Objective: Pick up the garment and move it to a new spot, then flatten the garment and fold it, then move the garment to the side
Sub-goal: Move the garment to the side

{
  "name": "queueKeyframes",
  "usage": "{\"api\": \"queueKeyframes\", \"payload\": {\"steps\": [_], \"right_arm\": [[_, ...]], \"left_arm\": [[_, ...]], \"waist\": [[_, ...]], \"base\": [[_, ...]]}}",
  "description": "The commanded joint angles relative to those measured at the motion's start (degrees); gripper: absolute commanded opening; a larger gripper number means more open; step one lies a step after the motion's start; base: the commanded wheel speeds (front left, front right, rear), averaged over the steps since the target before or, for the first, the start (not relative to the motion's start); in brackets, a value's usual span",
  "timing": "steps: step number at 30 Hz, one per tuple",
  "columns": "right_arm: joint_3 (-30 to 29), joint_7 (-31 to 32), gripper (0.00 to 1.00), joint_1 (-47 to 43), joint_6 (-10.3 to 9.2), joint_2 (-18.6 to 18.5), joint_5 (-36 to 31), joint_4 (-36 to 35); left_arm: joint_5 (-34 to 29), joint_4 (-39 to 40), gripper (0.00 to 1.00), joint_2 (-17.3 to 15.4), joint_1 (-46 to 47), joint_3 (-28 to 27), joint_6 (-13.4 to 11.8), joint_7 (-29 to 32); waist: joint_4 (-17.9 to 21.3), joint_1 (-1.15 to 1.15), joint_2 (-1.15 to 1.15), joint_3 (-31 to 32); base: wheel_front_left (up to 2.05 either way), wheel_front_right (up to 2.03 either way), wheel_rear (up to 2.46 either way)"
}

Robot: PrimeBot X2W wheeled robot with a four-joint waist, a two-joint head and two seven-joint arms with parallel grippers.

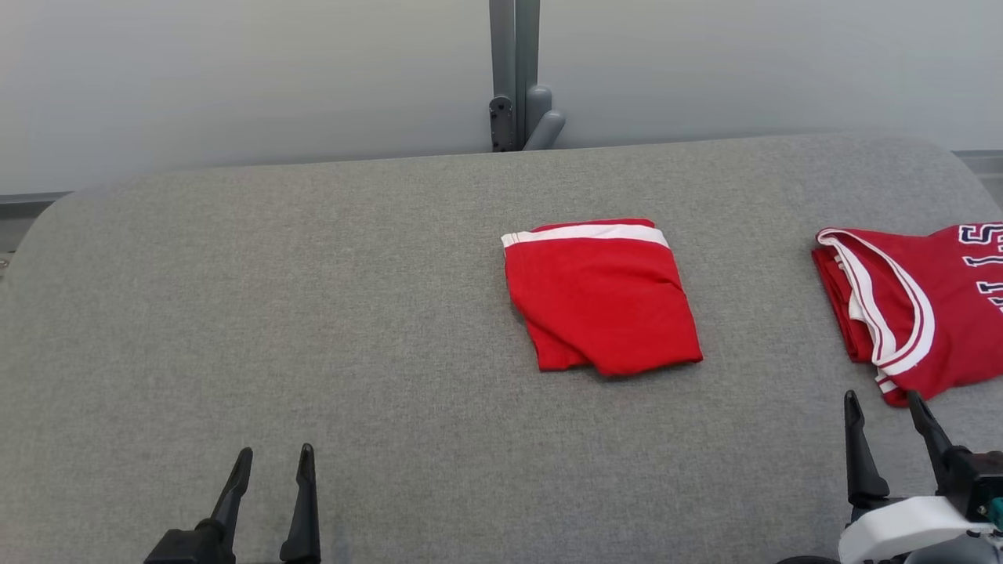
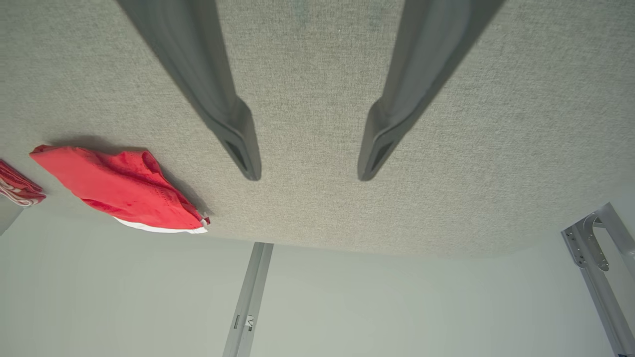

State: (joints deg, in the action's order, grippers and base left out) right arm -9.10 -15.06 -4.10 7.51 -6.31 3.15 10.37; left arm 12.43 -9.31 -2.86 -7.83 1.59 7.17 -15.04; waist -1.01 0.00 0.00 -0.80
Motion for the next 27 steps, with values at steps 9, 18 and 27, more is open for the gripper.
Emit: {"api": "queueKeyframes", "payload": {"steps": [9, 18, 27], "right_arm": [[3.37, 18.84, 1.00, 15.45, -0.05, -3.79, 19.48, 3.90], [3.56, 40.82, 1.00, 30.90, -0.03, -4.51, 25.73, 13.20], [2.20, 43.33, 1.00, 37.81, -0.03, -4.18, 25.40, 24.52]], "left_arm": [[2.18, 1.63, 1.00, -0.10, 2.56, 3.19, 0.29, -0.16], [3.57, 2.27, 1.00, -0.10, 6.60, 6.46, -0.64, -0.16], [4.43, 2.68, 1.00, -0.08, 8.62, 8.59, -1.27, -0.16]], "waist": [[-3.46, 0.00, 0.00, -4.31], [-8.60, 0.00, 0.00, -11.48], [-12.23, 0.00, 0.00, -14.89]], "base": [[0.00, 0.00, 0.00], [0.00, 0.00, 0.00], [0.00, 0.00, 0.00]]}}
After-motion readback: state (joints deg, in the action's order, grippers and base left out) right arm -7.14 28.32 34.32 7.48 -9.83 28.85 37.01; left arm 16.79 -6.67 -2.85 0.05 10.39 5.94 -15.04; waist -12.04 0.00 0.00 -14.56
